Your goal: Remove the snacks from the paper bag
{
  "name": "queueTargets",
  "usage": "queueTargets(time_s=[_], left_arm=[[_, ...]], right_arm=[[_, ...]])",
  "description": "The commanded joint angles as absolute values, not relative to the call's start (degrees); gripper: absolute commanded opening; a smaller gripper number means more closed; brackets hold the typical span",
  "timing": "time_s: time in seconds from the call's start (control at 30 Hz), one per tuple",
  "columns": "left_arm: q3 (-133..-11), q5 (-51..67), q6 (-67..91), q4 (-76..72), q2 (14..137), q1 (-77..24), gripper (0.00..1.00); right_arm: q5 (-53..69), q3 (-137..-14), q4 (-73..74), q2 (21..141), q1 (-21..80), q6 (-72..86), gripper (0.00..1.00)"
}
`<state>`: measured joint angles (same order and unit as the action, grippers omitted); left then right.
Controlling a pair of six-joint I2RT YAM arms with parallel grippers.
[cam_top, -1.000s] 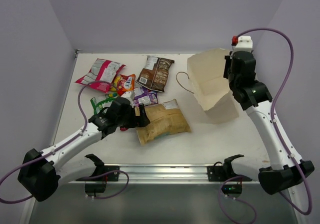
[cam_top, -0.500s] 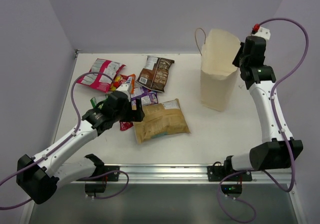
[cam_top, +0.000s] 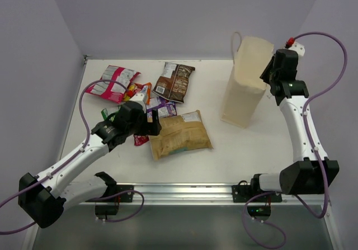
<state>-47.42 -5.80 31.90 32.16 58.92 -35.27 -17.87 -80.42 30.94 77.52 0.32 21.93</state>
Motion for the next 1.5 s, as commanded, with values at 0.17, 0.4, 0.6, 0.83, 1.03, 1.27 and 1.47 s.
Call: queueTargets(time_s=[0.17,0.4,0.6,0.83,1.03,1.27,1.47], left_arm=[[-50.27,-5.80,30.50,30.06,57.75,-34.98,1.00],[-52.38,-7.73,29.71,31.20,57.83,-34.98,1.00],[-55.37,-9.49,28.57,31.38,59.32,-34.98,1.00],[-66.34,-18.88,23.65,38.05,58.10,-34.98,1.00],[-81.28,-29.87,15.39,45.87,53.45,-35.07,1.00],[-92.19,-34.80,9.32,48.34,45.97,-34.98,1.00],[-92.38,-36.30,6.51,48.16,38.94,-35.07,1.00]], right_arm=[[-21.88,-82.53,34.01,73.92,0.26,21.63,0.53],[-16.27,-83.32,33.49,69.97,0.26,20.13,0.85],[-7.56,-84.72,32.34,65.83,0.26,18.46,0.99],[-5.72,-86.40,34.98,55.40,0.26,16.44,0.99],[-2.20,-83.77,32.44,42.64,0.35,11.61,0.99],[-3.25,-78.84,27.34,28.32,0.26,8.35,0.99],[-5.79,-74.53,23.82,18.73,4.65,5.10,0.99]])
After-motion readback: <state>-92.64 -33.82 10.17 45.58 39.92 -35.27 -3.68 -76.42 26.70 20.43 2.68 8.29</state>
